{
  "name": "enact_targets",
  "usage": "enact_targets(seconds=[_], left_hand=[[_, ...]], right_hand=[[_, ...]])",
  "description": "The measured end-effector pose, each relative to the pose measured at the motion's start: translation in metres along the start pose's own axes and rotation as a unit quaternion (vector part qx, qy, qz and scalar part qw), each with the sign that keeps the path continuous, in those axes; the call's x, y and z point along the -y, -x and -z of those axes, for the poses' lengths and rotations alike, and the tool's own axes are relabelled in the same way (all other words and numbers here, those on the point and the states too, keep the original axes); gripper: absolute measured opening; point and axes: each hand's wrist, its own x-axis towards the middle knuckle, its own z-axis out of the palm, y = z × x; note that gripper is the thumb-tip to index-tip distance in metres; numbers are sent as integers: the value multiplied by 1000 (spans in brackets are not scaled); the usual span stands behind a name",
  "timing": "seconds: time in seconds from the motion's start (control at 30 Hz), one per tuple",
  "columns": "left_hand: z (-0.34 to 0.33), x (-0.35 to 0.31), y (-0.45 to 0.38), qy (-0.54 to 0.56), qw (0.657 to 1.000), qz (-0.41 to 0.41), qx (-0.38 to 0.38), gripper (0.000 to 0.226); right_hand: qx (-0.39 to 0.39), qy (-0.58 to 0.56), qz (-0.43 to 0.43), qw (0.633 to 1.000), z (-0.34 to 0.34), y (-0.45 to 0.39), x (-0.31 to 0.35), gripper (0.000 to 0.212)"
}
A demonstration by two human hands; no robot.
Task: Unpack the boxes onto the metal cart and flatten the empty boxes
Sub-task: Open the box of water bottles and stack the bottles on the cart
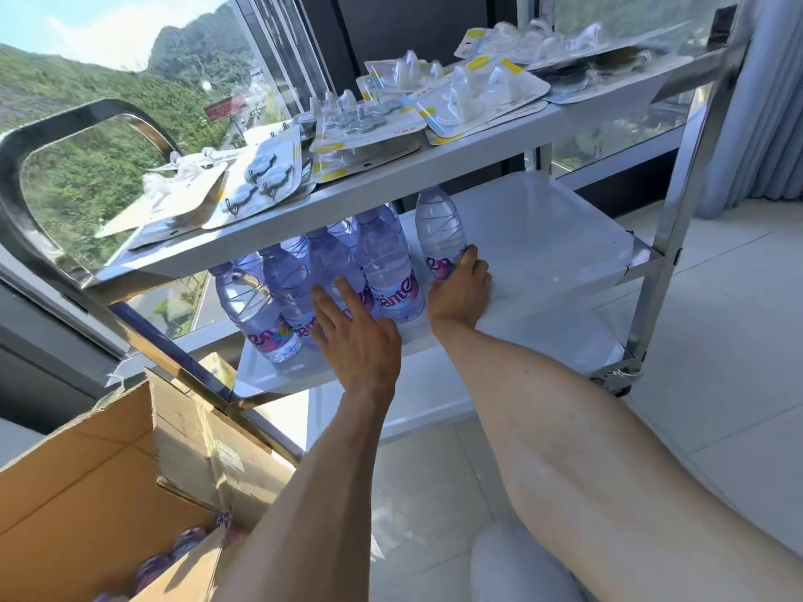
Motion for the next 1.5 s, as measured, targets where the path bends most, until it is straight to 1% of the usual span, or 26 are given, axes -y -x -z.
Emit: enact_targets(seconds=[0.17, 0.33, 0.5, 0.57, 0.7, 0.93, 1.13, 1.27, 1.3, 1.37, 1.43, 1.5], left_hand=[[-8, -14, -8, 34, 996, -36, -68, 84], [-5, -10, -37, -1, 987, -112, -115, 86], [-19, -10, -44, 19, 986, -92, -135, 87], [-26, -6, -45, 13, 985, -97, -142, 89], [-31, 2, -47, -4, 981, -118, -155, 92], [-40, 4, -51, -9, 975, -133, -176, 84], [-42, 6, -52, -10, 974, -134, -180, 84], [-43, 8, -53, -17, 975, -135, -175, 85], [-43, 9, -53, -21, 976, -135, -171, 85], [-40, 13, -52, -34, 976, -140, -162, 86], [-37, 18, -52, -50, 976, -147, -151, 88], [-31, 21, -51, -54, 977, -146, -146, 89]], right_hand=[[9, -22, 16, 1000, -17, -18, 4, 73], [33, -32, 27, 999, -33, -50, 6, 69], [43, -65, 37, 996, -53, -73, 7, 68], [44, -49, 43, 997, -63, -81, 7, 70], [30, -47, 53, 997, -79, -93, 11, 62], [77, -81, 61, 992, -93, -119, 21, 54], [95, -81, 79, 989, -90, -125, 21, 48], [95, -27, 93, 991, -87, -119, 14, 58], [88, 5, 105, 991, -87, -117, 10, 57], [71, 106, 121, 984, -84, -108, 5, 59], [73, 178, 127, 973, -78, -101, 1, 65], [82, 223, 152, 959, -70, -97, -1, 75]])
